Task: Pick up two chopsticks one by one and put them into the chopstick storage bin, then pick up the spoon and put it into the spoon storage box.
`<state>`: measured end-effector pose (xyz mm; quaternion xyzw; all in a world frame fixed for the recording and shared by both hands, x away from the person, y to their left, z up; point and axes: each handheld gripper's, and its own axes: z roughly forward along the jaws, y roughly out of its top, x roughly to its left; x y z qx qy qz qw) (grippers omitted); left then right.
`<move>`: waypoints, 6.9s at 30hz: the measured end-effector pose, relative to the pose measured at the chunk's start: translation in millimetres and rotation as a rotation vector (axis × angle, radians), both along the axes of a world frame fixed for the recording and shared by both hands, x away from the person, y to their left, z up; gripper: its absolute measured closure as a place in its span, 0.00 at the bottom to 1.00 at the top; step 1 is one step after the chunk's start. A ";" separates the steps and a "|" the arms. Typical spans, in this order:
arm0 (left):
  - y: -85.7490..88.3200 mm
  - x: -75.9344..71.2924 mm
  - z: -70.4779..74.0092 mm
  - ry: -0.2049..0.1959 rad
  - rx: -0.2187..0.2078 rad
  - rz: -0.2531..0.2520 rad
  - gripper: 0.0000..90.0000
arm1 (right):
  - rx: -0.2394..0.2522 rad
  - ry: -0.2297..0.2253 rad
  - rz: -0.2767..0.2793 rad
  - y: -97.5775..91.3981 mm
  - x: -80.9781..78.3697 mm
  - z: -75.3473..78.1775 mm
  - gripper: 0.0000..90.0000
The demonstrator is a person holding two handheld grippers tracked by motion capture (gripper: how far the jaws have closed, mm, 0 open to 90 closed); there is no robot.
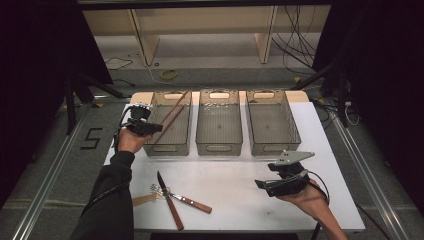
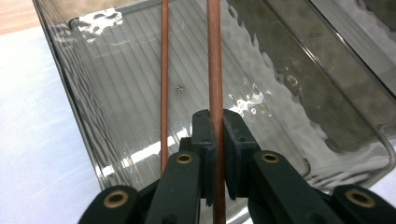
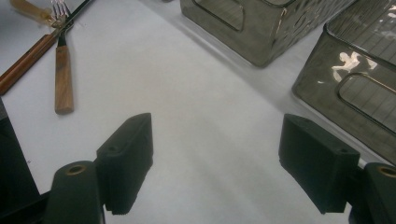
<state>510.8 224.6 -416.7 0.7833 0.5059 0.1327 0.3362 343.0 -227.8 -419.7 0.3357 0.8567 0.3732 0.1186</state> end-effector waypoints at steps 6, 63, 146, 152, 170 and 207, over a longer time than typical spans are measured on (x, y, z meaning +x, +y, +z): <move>-1.5 -1.9 2.4 -0.008 -0.021 0.002 0.72 | 0.003 0.006 0.004 -0.4 -0.1 -0.2 0.30; -2.0 -118.6 -11.2 0.083 0.104 -0.345 0.23 | 0.197 -0.014 -0.103 -21.0 -8.7 -16.6 0.30; 2.0 -153.7 -29.4 0.236 0.338 -0.565 0.85 | 0.133 -0.003 -0.049 -8.3 -13.1 -18.4 0.30; 1.5 -151.3 -15.0 0.130 0.217 -0.484 0.85 | 0.135 -0.008 -0.053 -8.4 -13.0 -18.4 0.30; -15.8 -128.4 2.1 -0.003 0.015 -0.372 0.85 | 0.140 -0.009 -0.054 -7.2 -12.8 -19.1 0.30; -101.3 -33.4 34.7 -0.135 -0.115 -0.328 0.85 | 0.149 -0.004 -0.055 -8.3 -12.2 -20.0 0.30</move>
